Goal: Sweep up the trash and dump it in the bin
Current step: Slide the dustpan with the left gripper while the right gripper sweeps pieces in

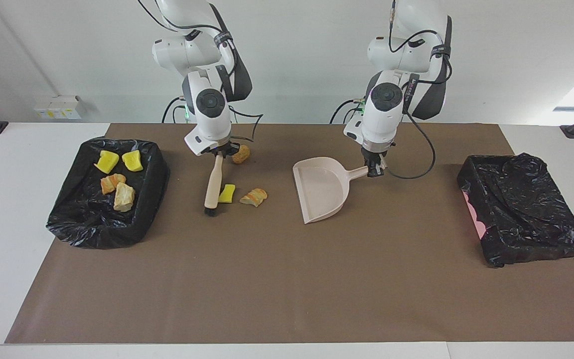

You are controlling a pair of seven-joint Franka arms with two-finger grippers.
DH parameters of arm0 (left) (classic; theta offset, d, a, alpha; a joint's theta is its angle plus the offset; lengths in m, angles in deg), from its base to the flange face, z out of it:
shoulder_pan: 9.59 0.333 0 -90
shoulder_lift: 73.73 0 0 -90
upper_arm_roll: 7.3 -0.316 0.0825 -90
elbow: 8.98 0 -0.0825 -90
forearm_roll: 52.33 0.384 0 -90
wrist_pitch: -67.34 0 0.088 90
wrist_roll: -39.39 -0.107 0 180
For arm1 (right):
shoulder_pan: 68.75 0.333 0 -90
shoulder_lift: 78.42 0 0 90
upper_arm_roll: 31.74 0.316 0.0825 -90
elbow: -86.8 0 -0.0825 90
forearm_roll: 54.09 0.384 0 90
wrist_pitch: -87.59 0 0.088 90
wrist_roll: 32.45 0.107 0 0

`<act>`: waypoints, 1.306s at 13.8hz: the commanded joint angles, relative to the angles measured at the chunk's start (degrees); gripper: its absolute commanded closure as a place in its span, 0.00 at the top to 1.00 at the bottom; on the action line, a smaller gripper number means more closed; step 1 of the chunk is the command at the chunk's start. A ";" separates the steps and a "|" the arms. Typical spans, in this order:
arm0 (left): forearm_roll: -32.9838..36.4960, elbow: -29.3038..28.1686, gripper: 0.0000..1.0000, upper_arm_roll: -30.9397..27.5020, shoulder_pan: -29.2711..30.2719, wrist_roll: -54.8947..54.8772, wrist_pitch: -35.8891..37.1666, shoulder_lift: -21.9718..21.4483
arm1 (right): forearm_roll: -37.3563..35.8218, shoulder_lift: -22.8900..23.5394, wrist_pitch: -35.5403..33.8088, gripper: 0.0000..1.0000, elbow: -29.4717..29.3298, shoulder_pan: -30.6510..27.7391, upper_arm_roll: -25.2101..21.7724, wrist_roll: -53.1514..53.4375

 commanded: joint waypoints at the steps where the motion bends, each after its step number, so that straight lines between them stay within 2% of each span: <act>1: 1.15 -3.85 0.00 -0.58 -0.94 1.05 -1.99 -2.70 | 3.35 4.77 0.49 0.00 -5.16 2.96 0.51 1.53; 4: 1.15 -5.35 0.00 -0.58 -2.35 4.91 -3.22 -2.00 | 7.21 10.66 2.24 0.00 -11.32 8.23 0.51 4.60; 7: 1.15 -5.27 0.00 -0.58 -2.35 5.19 -3.66 -1.91 | 12.13 14.18 4.79 0.00 -15.19 12.98 0.59 4.61; 9: 1.15 -5.27 0.00 -0.58 -2.35 5.53 -3.84 -1.91 | 15.99 14.37 6.90 0.00 -15.12 15.80 0.60 3.74; 12: 1.15 -5.27 0.00 -0.58 -2.35 5.80 -3.84 -1.91 | 21.46 14.28 6.04 0.00 -17.04 17.56 0.77 1.97; 14: 1.15 -5.27 0.00 -0.58 -2.35 5.89 -3.84 -1.91 | 20.94 12.19 0.97 0.00 -17.40 17.04 0.60 3.20; 18: 1.15 -5.27 0.00 -0.58 -2.35 5.80 -4.02 -1.82 | 17.51 3.14 -8.54 0.00 -13.90 14.23 0.16 6.62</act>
